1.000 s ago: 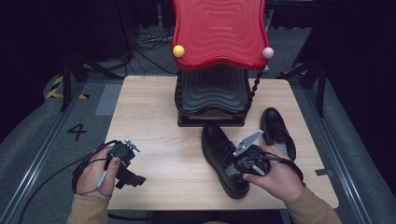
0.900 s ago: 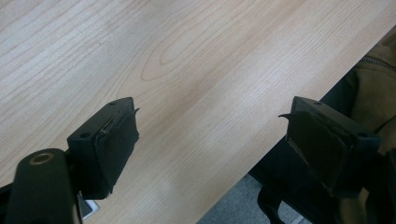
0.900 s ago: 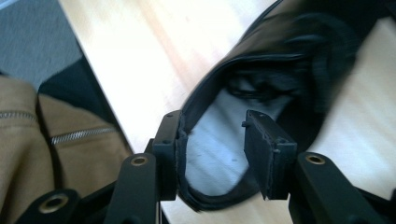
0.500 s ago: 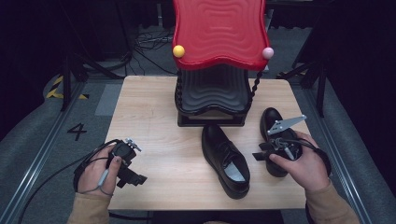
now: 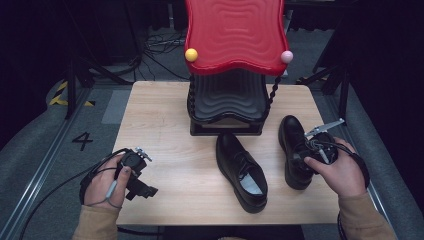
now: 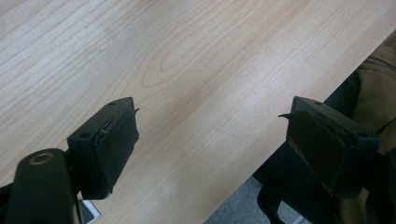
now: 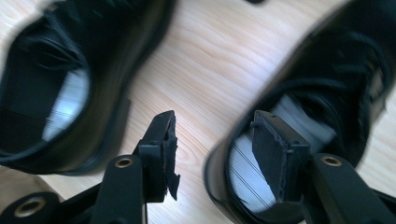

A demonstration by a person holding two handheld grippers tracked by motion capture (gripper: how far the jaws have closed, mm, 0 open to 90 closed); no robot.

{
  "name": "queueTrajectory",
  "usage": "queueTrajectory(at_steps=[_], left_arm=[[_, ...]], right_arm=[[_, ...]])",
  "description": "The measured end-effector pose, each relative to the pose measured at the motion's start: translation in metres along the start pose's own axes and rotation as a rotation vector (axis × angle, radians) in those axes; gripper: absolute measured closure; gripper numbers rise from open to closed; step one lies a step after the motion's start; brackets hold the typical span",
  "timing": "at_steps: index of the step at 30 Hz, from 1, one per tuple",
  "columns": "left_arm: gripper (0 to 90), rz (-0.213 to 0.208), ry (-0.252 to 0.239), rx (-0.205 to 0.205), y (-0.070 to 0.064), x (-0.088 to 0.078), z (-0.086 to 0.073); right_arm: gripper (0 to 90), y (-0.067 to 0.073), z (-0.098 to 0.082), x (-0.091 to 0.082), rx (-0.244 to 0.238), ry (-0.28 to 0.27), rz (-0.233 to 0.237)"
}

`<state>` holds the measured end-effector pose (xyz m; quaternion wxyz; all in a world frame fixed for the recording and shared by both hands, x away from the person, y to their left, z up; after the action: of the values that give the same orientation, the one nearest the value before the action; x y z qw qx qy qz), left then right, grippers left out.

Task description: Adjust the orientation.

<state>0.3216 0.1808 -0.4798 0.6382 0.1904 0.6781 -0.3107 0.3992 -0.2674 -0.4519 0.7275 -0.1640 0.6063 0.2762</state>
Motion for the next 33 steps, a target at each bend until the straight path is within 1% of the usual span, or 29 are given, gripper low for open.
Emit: queueTrajectory(at_steps=[5, 8, 10, 12, 13, 16, 19, 22, 23, 26, 27, 28, 29, 30, 31, 33], left_arm=[[17.1, -0.001, 0.000, 0.000, -0.001, 0.000, 0.001], [17.1, -0.002, 0.005, -0.002, -0.001, 0.000, 0.001], [17.1, -0.005, 0.004, -0.001, -0.001, 0.001, 0.001], [17.1, -0.003, 0.004, -0.001, 0.000, 0.001, 0.001], [17.1, -0.003, 0.004, -0.001, 0.000, 0.001, 0.001], [17.1, -0.003, 0.002, -0.002, 0.001, 0.001, 0.001], [17.1, -0.003, 0.004, 0.000, 0.000, 0.001, 0.001], [17.1, -0.004, 0.002, 0.000, 0.000, 0.000, 0.001], [17.1, -0.004, 0.002, 0.000, 0.000, 0.000, 0.001], [17.1, -0.005, 0.000, 0.000, 0.000, 0.000, 0.001], [17.1, -0.005, -0.001, 0.000, 0.000, 0.000, 0.001], [17.1, -0.004, -0.002, 0.000, 0.000, 0.000, 0.001], [17.1, -0.004, -0.003, -0.001, 0.001, 0.000, 0.001], [17.1, -0.004, -0.003, -0.001, 0.001, 0.000, 0.001], [17.1, -0.003, -0.003, -0.002, 0.001, 0.000, 0.001], [17.1, -0.003, -0.002, -0.002, 0.000, 0.000, 0.002]], right_arm=[[48.7, -0.011, -0.007, 0.010, 0.042, 0.044, 0.013], [48.5, -0.016, -0.007, 0.016, 0.046, 0.053, 0.014], [48.3, -0.019, -0.008, 0.022, 0.054, 0.067, 0.022], [49.6, -0.021, -0.011, 0.029, 0.067, 0.094, 0.032], [49.6, -0.021, -0.011, 0.029, 0.067, 0.094, 0.032], [53.1, -0.021, -0.015, 0.037, 0.085, 0.133, 0.066], [55.5, -0.017, -0.019, 0.046, 0.073, 0.186, 0.080], [60.5, -0.012, -0.022, 0.052, 0.055, 0.229, 0.087], [60.5, -0.012, -0.022, 0.052, 0.055, 0.229, 0.087], [69.5, -0.008, -0.024, 0.061, 0.035, 0.274, 0.091], [73.2, -0.006, -0.025, 0.063, 0.027, 0.281, 0.105], [74.4, -0.006, -0.025, 0.063, 0.021, 0.286, 0.098], [80.1, -0.005, -0.024, 0.062, 0.014, 0.281, 0.106], [80.1, -0.005, -0.024, 0.062, 0.014, 0.281, 0.106], [81.0, -0.003, -0.024, 0.061, 0.001, 0.283, 0.102], [81.8, -0.003, -0.024, 0.061, 0.002, 0.282, 0.095]])
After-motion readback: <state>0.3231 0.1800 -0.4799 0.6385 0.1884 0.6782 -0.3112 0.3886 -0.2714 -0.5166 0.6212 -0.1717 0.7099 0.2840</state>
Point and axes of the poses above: each handheld gripper's, and its own axes: x roughly forward along the jaws, z roughly out of its top, y roughly to its left, the point moved 10 cm from there along x, roughly forward along the jaws, and after that the axes turned 14 degrees about y, right-handed, at the moved point
